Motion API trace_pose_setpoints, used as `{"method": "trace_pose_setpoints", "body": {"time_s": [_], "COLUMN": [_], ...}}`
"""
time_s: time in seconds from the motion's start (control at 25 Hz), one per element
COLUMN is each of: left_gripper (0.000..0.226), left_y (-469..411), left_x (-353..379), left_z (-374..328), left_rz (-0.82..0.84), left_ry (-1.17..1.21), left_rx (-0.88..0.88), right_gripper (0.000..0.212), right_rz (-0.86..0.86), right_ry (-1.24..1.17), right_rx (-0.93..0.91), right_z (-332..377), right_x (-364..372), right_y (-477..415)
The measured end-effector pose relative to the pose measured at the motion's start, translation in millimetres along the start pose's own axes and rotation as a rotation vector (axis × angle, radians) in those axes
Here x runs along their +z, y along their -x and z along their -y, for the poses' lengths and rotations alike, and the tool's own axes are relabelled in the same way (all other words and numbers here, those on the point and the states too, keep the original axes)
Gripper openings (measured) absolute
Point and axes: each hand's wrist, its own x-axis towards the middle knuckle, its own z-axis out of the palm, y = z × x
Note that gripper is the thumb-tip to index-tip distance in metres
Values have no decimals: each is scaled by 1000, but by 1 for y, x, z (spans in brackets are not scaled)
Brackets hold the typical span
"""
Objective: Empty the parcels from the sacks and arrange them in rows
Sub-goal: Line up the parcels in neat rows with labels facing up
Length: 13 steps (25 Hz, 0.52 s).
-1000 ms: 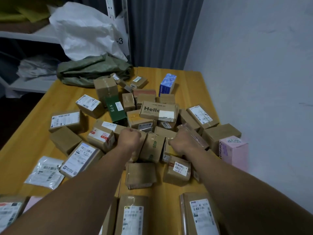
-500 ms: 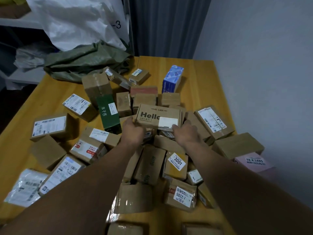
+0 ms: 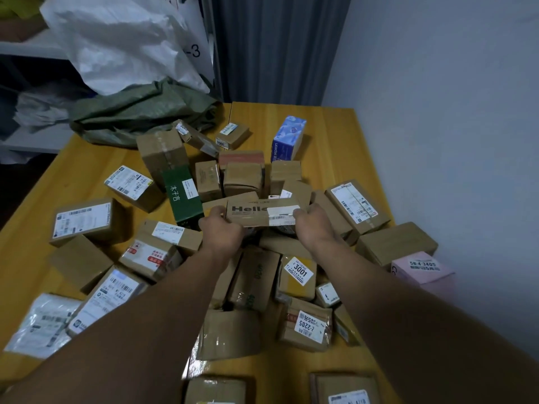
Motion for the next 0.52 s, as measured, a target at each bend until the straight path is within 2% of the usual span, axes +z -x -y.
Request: {"method": "trace_pose_setpoints", "body": {"time_s": [0.12,0.24,0.4,0.52], "left_gripper": [51,36,19,23], "left_y": [24,54,113,149], "left_x": [-16,-40,-74,-84], "left_z": [4,9,17,41], "left_rz": [-46,-36,126,267], "left_ry": [-57,0,88,256], "left_rx": [50,61,14,-105], "right_gripper": [30,25,23,17], "right_rz": [8,-9,-28,-106], "right_ry": [11,-26,-123,-72], "right_rx": [-40,-88,-135,-179], "right_z": [8,13,9,-1], "right_x": [-3,-5,-10,-8], "right_y": [30,67,115,145]}}
